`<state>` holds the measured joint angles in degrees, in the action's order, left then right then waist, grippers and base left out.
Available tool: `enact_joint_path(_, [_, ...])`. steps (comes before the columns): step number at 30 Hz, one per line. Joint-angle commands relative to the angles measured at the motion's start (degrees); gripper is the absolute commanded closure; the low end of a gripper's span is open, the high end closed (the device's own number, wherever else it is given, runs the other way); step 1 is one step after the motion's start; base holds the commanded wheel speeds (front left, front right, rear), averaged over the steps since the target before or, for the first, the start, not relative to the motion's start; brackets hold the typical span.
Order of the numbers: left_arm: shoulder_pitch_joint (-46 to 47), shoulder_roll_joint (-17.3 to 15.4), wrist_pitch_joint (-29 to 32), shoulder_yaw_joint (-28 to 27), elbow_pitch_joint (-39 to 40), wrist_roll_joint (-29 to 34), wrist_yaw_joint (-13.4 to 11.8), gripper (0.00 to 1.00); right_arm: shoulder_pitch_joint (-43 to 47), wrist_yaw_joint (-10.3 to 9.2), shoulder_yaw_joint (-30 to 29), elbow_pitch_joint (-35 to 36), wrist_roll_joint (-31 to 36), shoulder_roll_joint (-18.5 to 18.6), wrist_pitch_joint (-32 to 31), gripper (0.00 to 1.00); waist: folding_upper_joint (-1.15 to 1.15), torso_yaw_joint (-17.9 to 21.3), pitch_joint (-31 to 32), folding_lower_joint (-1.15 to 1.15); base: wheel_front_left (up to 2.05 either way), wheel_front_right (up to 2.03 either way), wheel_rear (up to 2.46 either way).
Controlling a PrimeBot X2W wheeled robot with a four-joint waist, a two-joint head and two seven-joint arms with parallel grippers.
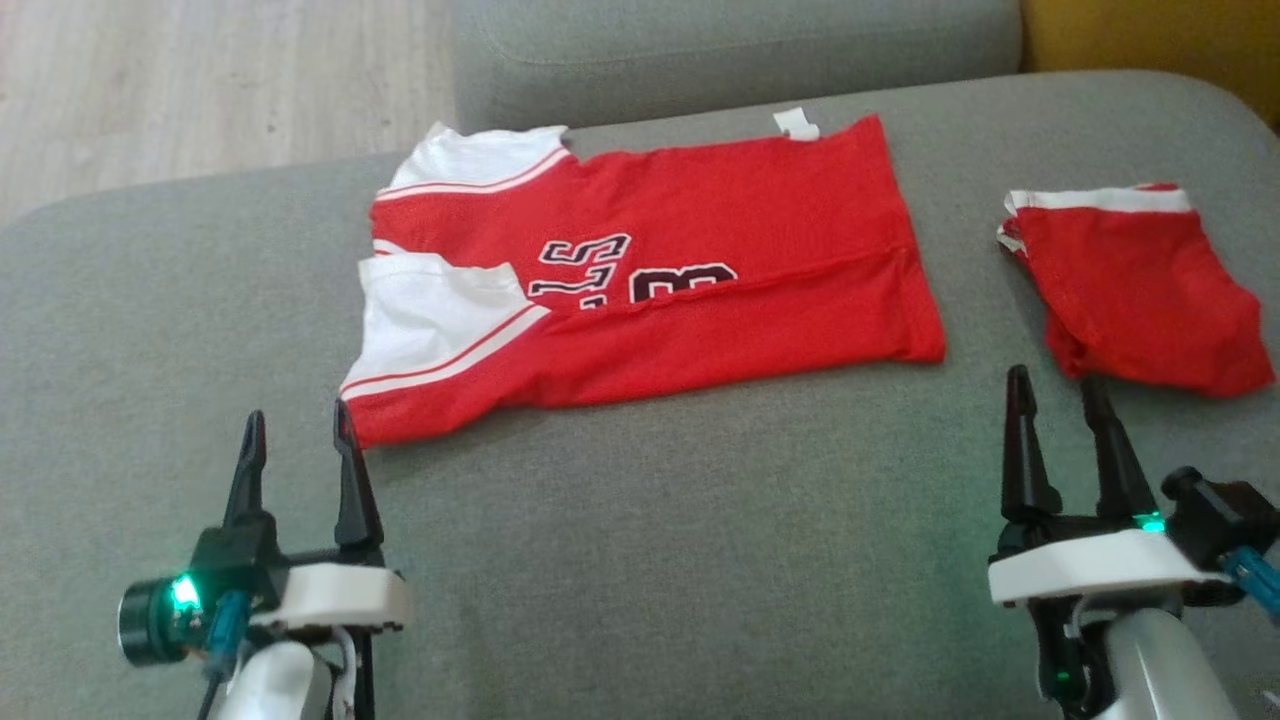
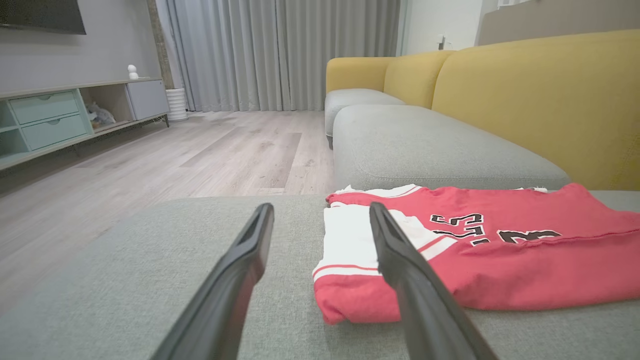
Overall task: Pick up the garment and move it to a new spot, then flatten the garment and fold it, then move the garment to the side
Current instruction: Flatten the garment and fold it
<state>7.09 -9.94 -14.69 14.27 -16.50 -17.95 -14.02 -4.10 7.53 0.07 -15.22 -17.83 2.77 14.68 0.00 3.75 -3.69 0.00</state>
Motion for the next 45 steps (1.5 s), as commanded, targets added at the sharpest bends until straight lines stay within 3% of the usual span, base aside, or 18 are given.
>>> enact_joint_path(1, [3.7, -0.2, -0.3, -2.7, 0.7, 0.9, 0.6, 0.0, -2.4, -0.04, 2.0, 2.2, -0.2, 0.1, 0.3, 0.0, 0.0, 0.9, -1.0, 0.0, 0.0, 0.0, 0.0])
enact_joint_path(10, [11.4, -1.1, 0.7, -4.0, -12.6, 1.9, 1.7, 0.0, -5.7, -0.04, 4.6, 4.1, -0.7, 0.1, 0.3, 0.0, 0.0, 3.7, -6.0, 0.0, 0.0, 0.0, 0.0])
enact_joint_path(22, [20.9, -3.9, 13.3, -2.9, -28.0, 1.7, 2.3, 0.0, -7.5, -0.04, 6.0, 5.6, -2.1, 0.1, 0.3, 0.0, 0.0, 5.4, -10.9, 0.0, 0.0, 0.0, 0.0])
enact_joint_path(39, [20.4, -2.3, 16.4, 3.3, -31.2, 3.4, 6.4, 0.0, -8.1, -0.04, 6.8, 4.8, -3.3, 0.1, 0.3, 0.0, 0.0, 5.8, -9.6, 0.0, 0.0, 0.0, 0.0])
enact_joint_path(40, [20.4, -2.3, 16.7, 3.6, -31.2, 3.4, 6.8, 0.22, -8.0, -0.04, 6.9, 4.7, -3.4, 0.1, 0.3, 0.0, 0.0, 5.8, -9.5, 0.0, 0.0, 0.0, 0.0])
enact_joint_path(41, [20.3, -2.2, 17.0, 3.9, -31.2, 3.3, 7.3, 0.84, -8.0, -0.04, 7.0, 4.7, -3.4, 0.1, 0.3, 0.0, 0.0, 5.8, -9.3, 0.0, 0.0, 0.0, 0.0])
enact_joint_path(42, [20.3, -2.2, 17.5, 4.1, -31.3, 3.1, 7.7, 1.0, -8.0, -0.04, 7.0, 4.6, -3.5, 0.1, 0.3, 0.0, 0.0, 5.8, -9.2, 0.0, 0.0, 0.0, 0.0])
enact_joint_path(45, [20.6, -2.4, 17.2, 3.9, -30.6, 2.9, 7.5, 1.0, -8.0, -0.04, 7.1, 4.3, -3.5, 0.1, 0.3, 0.0, 0.0, 5.7, -8.8, 0.0, 0.0, 0.0, 0.0])
